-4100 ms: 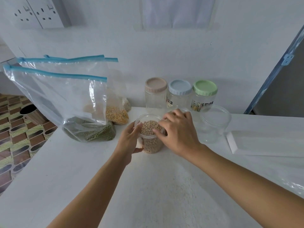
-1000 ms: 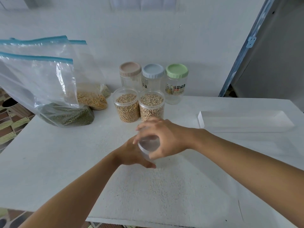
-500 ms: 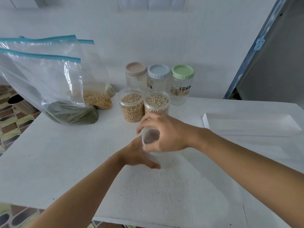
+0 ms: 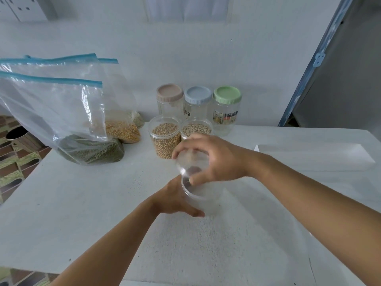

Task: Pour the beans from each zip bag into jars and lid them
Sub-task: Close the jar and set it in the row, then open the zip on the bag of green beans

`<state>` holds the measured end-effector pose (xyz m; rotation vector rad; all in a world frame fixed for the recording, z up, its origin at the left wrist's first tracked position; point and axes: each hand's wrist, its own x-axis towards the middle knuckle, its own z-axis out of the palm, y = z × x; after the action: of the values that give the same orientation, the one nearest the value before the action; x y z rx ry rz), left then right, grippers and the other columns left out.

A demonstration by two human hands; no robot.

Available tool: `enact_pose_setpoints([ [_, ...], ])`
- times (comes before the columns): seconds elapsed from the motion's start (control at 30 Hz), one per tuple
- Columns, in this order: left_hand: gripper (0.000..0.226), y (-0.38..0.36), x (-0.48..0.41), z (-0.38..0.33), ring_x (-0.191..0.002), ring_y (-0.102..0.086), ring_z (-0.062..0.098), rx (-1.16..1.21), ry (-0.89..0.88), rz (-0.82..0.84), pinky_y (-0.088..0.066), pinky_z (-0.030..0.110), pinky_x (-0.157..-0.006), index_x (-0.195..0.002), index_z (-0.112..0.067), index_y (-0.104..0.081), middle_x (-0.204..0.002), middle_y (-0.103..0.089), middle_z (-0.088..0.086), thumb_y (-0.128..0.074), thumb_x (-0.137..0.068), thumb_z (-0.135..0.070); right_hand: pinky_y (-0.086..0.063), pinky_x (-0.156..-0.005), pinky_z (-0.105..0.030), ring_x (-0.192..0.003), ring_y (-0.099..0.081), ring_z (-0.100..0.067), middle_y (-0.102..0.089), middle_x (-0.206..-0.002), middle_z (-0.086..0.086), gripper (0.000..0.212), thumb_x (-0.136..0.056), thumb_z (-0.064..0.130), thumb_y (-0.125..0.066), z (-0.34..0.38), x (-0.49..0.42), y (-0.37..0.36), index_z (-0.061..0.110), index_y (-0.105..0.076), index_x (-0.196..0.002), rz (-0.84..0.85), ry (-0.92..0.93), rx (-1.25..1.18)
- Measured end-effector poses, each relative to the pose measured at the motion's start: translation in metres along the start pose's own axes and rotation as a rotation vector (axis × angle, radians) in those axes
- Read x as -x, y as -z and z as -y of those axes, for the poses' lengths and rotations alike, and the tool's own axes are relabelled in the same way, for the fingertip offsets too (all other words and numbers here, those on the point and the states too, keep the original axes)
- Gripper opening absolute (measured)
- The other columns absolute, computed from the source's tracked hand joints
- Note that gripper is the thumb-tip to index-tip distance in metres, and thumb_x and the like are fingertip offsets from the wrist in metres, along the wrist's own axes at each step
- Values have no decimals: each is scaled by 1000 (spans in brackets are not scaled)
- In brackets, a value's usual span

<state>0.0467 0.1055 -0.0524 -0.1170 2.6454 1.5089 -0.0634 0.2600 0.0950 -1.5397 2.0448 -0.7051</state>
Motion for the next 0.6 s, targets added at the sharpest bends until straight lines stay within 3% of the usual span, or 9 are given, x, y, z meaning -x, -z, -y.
enact_pose_setpoints([
  [0.1,107,0,1,8,-131,-47,-6,18,-8,3,-40,18,-110,-144,-16,-39,-129,-51,-31,-101,-57,-16,-40,-82,-23,-108,-53,5,-58,-125,11,41,-78,45,-64,-11,7,3,43,-61,-119,-234,-22,-188],
  [0.2,109,2,2,9,-135,-46,0,-38,-92,-6,-38,27,-117,-142,1,-38,-124,-45,-45,-101,-57,-23,-46,-81,-38,-104,-65,-24,-66,-120,-6,34,-85,51,-41,-39,16,-4,48,-61,-113,-544,-186,-449],
  [0.3,112,2,1,9,-136,-46,1,-62,-141,-29,-38,28,-118,-143,1,-38,-125,-44,-44,-97,-56,-38,-58,-72,-47,-94,-72,-29,-69,-113,-11,29,-95,53,-43,-75,27,-21,40,-63,-112,-683,-439,-674],
  [0.33,113,1,0,10,-136,-46,2,-63,-137,-47,-38,28,-118,-143,-1,-38,-127,-45,-42,-97,-55,-41,-60,-72,-50,-91,-74,-31,-69,-112,-12,25,-100,49,-49,-87,30,-29,34,-64,-113,-663,-515,-714],
  [0.43,112,-2,-2,10,-138,-47,8,-57,-103,-115,-39,33,-118,-143,-10,-38,-133,-51,-28,-100,-54,-39,-60,-68,-48,-81,-75,-38,-68,-101,-19,17,-100,10,-57,-111,40,-48,16,-66,-114,-627,-662,-837],
  [0.5,106,-4,-1,8,-139,-45,12,-61,-95,-161,-39,38,-119,-142,-11,-41,-134,-51,-23,-102,-57,-27,-61,-61,-39,-71,-75,-32,-68,-93,-20,24,-97,-4,-55,-122,42,-60,9,-65,-114,-637,-696,-819],
  [0.6,103,-3,1,5,-138,-47,18,-43,-94,-180,-45,42,-113,-143,-16,-44,-138,-52,-16,-100,-59,-33,-50,-64,-18,-72,-66,-14,-66,-88,-6,24,-95,7,-62,-142,42,-74,13,-67,-118,-621,-673,-305],
])
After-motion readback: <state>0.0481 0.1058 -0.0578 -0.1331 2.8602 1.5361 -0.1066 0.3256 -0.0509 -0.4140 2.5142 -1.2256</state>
